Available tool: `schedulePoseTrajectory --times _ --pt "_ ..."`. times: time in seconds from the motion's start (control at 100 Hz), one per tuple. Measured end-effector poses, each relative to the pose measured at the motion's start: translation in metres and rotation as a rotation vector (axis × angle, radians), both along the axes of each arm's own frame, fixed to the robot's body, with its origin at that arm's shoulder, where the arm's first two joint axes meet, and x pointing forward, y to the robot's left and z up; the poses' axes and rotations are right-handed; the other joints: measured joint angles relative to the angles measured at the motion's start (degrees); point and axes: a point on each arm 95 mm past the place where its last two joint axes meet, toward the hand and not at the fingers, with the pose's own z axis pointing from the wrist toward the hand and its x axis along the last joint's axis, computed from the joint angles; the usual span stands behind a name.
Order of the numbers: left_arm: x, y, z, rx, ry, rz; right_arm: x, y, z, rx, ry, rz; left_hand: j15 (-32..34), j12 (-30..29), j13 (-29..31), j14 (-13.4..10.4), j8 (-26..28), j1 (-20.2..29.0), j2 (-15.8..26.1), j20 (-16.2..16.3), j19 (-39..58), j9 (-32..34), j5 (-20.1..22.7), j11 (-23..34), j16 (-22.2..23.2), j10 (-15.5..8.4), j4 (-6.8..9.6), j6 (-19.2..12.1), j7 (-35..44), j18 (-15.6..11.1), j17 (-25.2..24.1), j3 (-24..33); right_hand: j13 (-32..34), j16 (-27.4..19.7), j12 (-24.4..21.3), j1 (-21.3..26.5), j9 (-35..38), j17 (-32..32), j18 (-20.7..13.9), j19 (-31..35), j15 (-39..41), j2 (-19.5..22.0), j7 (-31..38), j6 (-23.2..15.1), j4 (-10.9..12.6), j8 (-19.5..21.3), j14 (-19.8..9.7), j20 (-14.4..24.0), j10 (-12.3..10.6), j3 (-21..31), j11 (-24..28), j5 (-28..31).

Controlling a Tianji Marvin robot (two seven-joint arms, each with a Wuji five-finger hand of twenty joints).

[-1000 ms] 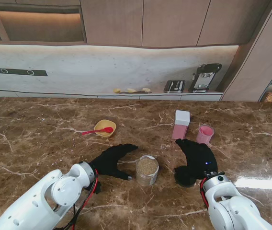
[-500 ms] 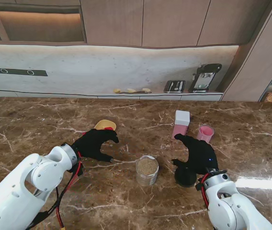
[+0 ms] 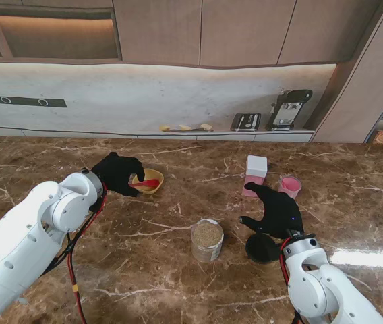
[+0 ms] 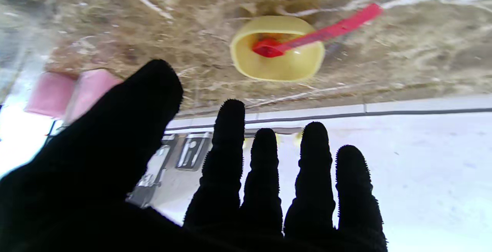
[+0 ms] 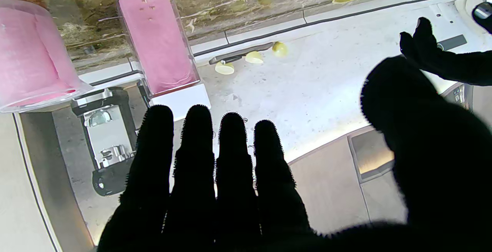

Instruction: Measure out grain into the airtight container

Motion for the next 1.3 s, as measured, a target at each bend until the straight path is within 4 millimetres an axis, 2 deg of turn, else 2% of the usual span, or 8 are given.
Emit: schedulePoseTrajectory --times 0.03,0.09,0.16,0.24,0.3,0.48,0.64,1.3 --pt "0.002 0.001 0.001 0.012 -0.004 0.013 0.001 0.000 0.000 0.004 -0.001 -0.001 0.0 0.6 -0.5 0.0 0.0 1.2 0.4 0.5 0.0 0.0 1.3 0.0 0.0 0.0 -0.08 -0.3 0.3 0.0 -0.1 0.0 0.0 0.0 0.0 0.0 0.0 0.0 0.0 0.0 0.0 0.0 0.0 0.0 0.0 0.0 0.0 -0.5 0.0 0.0 0.0 0.0" --pt "0.007 0.004 0.004 0.038 0.001 0.034 0.002 0.000 -0.001 0.012 -0.002 -0.004 0.0 1.5 -2.0 0.1 0.0 2.2 1.7 1.0 0.0 0.0 2.9 0.0 0.1 -0.1 -2.47 -1.6 0.4 0.0 -0.5 -0.1 0.0 0.0 0.0 0.0 0.0 0.0 0.0 0.0 0.0 0.0 0.0 0.0 0.0 0.0 0.0 -0.5 0.0 -0.2 0.0 0.0" --pt "0.012 0.007 0.007 0.075 0.002 0.041 0.004 0.000 -0.002 0.016 -0.003 -0.008 0.2 2.2 -1.2 0.2 -1.7 4.5 1.7 1.3 0.0 0.0 6.0 0.0 0.1 -0.1 -4.25 -3.0 0.8 0.0 -0.8 -2.1 0.0 0.0 0.0 0.0 0.0 -0.1 0.0 0.0 0.0 0.0 0.0 0.0 0.0 0.0 0.0 -0.5 0.0 -0.2 0.0 0.0" --pt "0.018 0.009 0.008 0.105 0.000 0.050 0.005 0.000 -0.005 0.018 0.000 -0.010 0.4 2.7 -2.0 0.3 -3.0 6.1 1.7 1.4 -0.1 0.0 6.9 0.0 0.1 -0.1 -4.66 -4.4 1.3 0.0 -1.5 -4.6 0.0 0.0 0.0 0.1 0.0 -0.4 0.1 0.0 0.0 0.0 0.0 0.0 0.0 0.0 0.0 -0.5 0.0 -0.2 0.0 0.0" --pt "0.024 0.009 0.007 0.122 0.005 0.052 0.005 -0.001 -0.006 0.018 0.004 -0.013 0.8 2.7 -5.0 0.3 -4.2 6.7 1.7 1.4 -0.7 0.0 7.9 0.0 0.2 -0.2 -4.69 -5.1 1.2 0.0 -2.5 -5.6 0.0 0.0 0.0 0.1 0.0 -0.6 0.1 0.0 0.0 0.1 0.0 0.0 0.0 0.0 0.1 -0.5 0.0 -0.2 0.0 0.0" --pt "0.038 0.007 0.003 0.164 0.042 0.073 0.005 -0.002 -0.009 0.017 0.008 -0.018 0.1 2.8 -7.3 0.3 -5.9 6.7 3.0 1.3 -4.3 -0.9 7.9 0.1 0.3 -0.8 -4.69 -5.1 -1.4 -0.4 -2.9 -6.2 0.0 0.0 0.0 0.1 0.0 -0.6 0.1 0.0 0.0 0.6 0.0 0.0 0.0 -0.1 0.1 -0.5 0.0 -0.2 0.0 0.0" --pt "0.049 0.006 -0.005 0.174 0.058 0.094 0.005 -0.003 -0.011 0.021 0.006 -0.023 0.1 2.9 -8.9 0.3 -6.0 6.6 4.2 1.3 -5.2 -2.1 8.5 0.1 0.0 -1.0 -4.69 -3.6 -3.2 -0.6 -2.9 -6.2 0.0 0.0 0.0 0.1 0.0 -0.6 0.3 0.0 0.0 0.6 0.0 0.0 0.0 -0.1 0.1 -0.5 0.0 -0.2 0.0 0.0" --pt "0.073 -0.010 -0.050 0.136 0.059 0.155 0.009 -0.004 -0.013 0.032 0.028 -0.026 0.1 3.4 -10.3 0.3 -6.1 5.5 5.4 2.0 -6.8 -4.2 8.4 0.7 -0.7 -1.0 -4.68 -3.7 -5.3 -1.1 -2.9 -4.8 -0.1 0.0 0.0 0.1 0.0 -0.7 0.7 0.0 0.0 0.6 0.0 0.0 0.0 -0.2 0.1 -0.5 0.0 -0.2 0.0 0.0"
